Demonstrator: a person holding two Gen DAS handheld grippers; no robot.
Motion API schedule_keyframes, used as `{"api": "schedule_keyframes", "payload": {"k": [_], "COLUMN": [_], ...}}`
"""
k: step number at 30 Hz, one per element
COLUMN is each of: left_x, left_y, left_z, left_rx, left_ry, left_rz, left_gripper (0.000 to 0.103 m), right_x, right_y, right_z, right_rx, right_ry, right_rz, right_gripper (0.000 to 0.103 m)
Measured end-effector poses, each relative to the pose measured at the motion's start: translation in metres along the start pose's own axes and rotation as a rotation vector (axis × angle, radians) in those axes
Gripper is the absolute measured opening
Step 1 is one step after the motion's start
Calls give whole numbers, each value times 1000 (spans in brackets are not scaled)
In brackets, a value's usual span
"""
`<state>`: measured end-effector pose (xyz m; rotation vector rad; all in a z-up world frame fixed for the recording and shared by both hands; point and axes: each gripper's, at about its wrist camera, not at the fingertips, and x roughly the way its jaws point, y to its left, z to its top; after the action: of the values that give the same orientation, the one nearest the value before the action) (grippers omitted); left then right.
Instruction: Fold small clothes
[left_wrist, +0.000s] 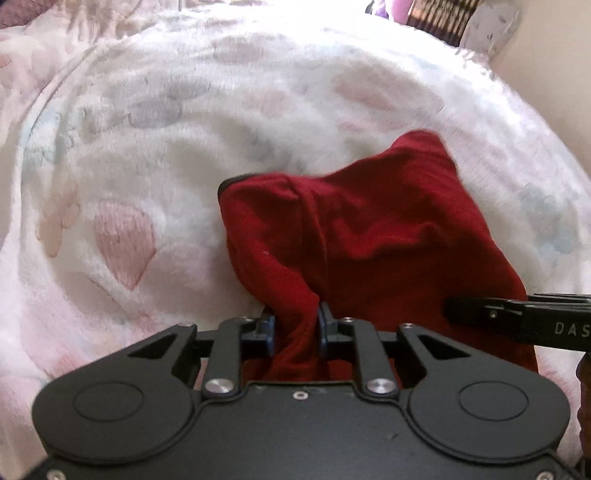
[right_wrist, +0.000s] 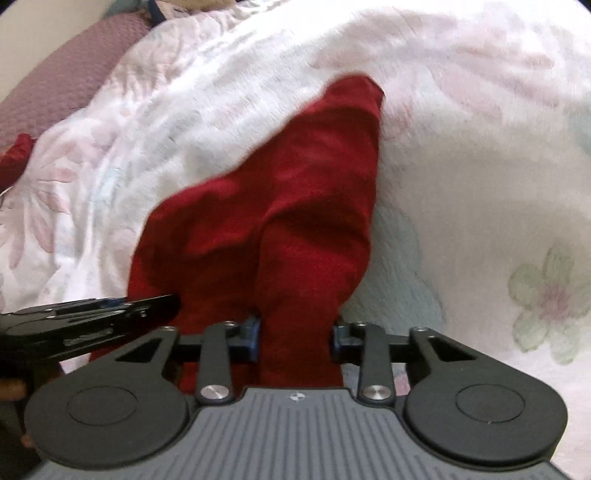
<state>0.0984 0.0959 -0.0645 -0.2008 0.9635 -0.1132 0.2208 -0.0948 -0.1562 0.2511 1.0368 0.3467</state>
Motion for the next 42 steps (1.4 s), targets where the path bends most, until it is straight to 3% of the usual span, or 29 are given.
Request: {"api": "schedule_keyframes", "payload": {"k": [5,9,16,19,21,22,24,27,30,34,36,39,42], "left_x": [-33,-43,2,42,74,85,104,97,61,16,4,-2,15], "left_y": [-36,-89,-171,-195,-204,-204,-200,-187,-192,-219,-228,-228,-231], "left_z": [22,43,58,50,38,33,23,29,30,22,17,0,-22], "left_rx": [4,44,55,64,75,83,90,63,168,355,385,369,391], "left_ry": [-95,-147,-98,-17,48,70,93,123,79,-47,-74,-56,23], "left_rz": [-97,-163,-283,-260,-199,-167,-131,-135,-25,93,80,4,17], "left_gripper": [16,16,16,17,21,27,57,58,56,57,58,58,58], "right_x": [-42,-87,-149,-147,-135,-125,-105,-85,-107,-150,-161,-161,-148], "right_y": [-1,-14,-104,-153,-176,-191,-211,-227,-218,-184,-165,-148,-138], "right_z": [16,33,57,54,49,45,34,14,7,1,-1,2,-8], "right_rx": [-23,-56,15,88,123,143,171,185,201,87,37,18,19], "right_ry": [-63,-142,-202,-181,-153,-126,-80,-52,-98,-186,-209,-203,-160], "right_rz": [52,11,-79,-107,-120,-123,-118,-119,-125,-269,-292,-275,-275], "right_gripper": [34,34,34,34,34,36,41,49,48,46,45,45,45]}}
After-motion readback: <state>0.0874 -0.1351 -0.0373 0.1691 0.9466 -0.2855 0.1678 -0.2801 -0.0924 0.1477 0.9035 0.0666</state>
